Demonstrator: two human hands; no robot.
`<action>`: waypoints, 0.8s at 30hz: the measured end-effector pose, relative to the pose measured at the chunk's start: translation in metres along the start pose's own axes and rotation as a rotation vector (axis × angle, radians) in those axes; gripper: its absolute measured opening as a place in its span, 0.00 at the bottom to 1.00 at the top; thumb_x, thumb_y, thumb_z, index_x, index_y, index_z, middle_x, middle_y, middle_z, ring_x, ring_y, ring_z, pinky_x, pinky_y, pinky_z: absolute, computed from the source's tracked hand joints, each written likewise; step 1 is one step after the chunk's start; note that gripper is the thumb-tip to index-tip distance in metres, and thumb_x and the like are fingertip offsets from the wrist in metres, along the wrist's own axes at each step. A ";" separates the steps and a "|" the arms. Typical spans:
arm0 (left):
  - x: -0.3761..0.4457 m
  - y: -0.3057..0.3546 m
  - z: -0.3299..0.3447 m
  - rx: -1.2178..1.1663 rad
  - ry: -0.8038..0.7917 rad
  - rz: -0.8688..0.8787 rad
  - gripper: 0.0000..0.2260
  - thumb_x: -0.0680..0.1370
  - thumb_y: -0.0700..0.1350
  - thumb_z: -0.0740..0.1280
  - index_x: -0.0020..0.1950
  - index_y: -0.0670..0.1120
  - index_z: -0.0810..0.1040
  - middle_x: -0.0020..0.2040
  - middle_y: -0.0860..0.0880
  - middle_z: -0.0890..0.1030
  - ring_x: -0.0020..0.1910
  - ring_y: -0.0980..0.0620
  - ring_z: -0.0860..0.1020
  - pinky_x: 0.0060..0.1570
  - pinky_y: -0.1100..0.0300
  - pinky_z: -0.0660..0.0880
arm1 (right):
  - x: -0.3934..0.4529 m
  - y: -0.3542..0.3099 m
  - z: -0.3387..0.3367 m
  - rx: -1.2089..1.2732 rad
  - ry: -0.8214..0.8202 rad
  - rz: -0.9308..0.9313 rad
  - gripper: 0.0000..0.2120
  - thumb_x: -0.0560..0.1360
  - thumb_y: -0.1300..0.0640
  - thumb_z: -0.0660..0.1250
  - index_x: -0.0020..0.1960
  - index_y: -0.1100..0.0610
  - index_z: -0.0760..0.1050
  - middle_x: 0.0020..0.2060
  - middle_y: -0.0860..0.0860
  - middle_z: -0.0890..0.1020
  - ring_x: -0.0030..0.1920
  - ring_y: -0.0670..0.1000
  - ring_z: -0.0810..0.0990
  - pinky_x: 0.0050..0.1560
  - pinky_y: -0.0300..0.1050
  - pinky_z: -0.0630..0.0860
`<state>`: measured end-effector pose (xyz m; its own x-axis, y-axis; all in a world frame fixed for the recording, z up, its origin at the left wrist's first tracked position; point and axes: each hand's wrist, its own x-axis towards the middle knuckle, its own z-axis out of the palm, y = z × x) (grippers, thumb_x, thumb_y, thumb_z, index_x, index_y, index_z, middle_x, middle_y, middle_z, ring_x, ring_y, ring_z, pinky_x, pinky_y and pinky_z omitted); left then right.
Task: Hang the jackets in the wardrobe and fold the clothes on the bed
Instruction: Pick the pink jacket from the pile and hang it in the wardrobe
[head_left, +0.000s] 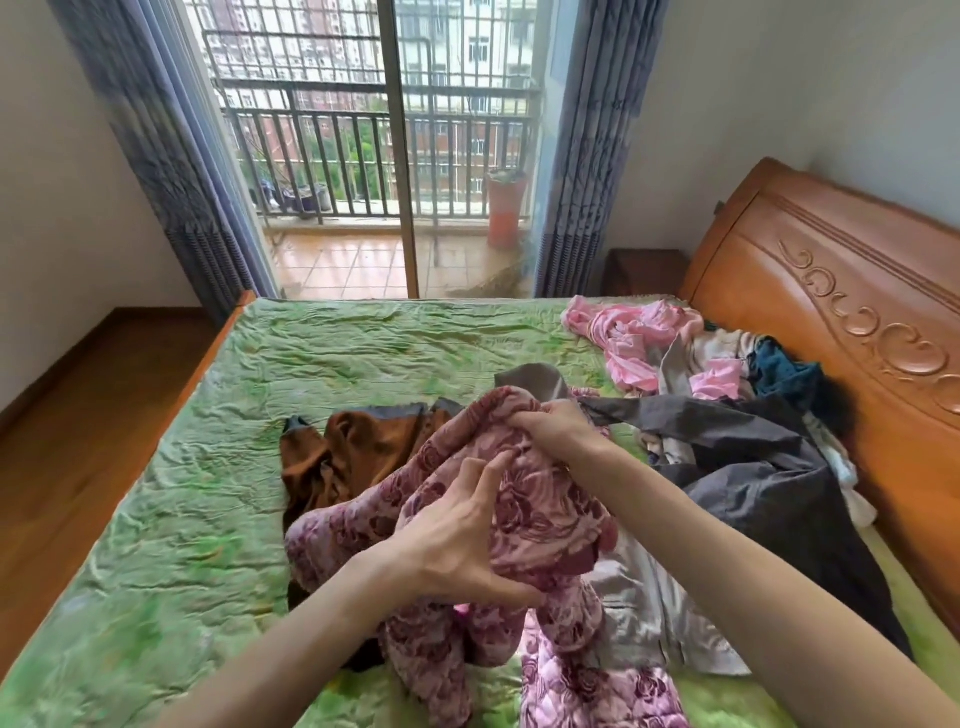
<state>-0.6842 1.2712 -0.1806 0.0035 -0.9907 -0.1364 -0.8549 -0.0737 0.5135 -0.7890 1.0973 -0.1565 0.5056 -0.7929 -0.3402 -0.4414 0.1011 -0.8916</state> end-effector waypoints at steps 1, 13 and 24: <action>-0.001 0.002 0.002 0.017 0.027 -0.022 0.62 0.65 0.72 0.76 0.82 0.60 0.36 0.74 0.53 0.57 0.69 0.49 0.68 0.65 0.46 0.75 | -0.001 -0.003 0.000 0.034 0.005 0.017 0.07 0.78 0.58 0.72 0.45 0.61 0.84 0.42 0.57 0.87 0.37 0.51 0.85 0.42 0.42 0.82; 0.015 0.004 -0.017 -0.686 0.603 -0.019 0.15 0.85 0.35 0.62 0.58 0.52 0.84 0.56 0.64 0.85 0.60 0.65 0.80 0.63 0.66 0.74 | -0.044 0.019 -0.001 0.136 -0.220 -0.018 0.42 0.74 0.20 0.55 0.77 0.46 0.69 0.74 0.49 0.75 0.73 0.53 0.73 0.78 0.61 0.64; 0.015 -0.002 -0.053 -0.849 0.617 -0.051 0.17 0.85 0.38 0.62 0.48 0.52 0.87 0.48 0.56 0.88 0.51 0.58 0.85 0.48 0.67 0.78 | -0.059 0.086 0.047 0.046 0.060 -0.445 0.09 0.85 0.50 0.63 0.63 0.46 0.78 0.53 0.46 0.86 0.56 0.49 0.85 0.58 0.57 0.82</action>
<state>-0.6549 1.2503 -0.1384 0.4975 -0.8529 0.1582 -0.2025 0.0632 0.9772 -0.8219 1.1810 -0.2274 0.5945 -0.7984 0.0956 -0.1567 -0.2316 -0.9601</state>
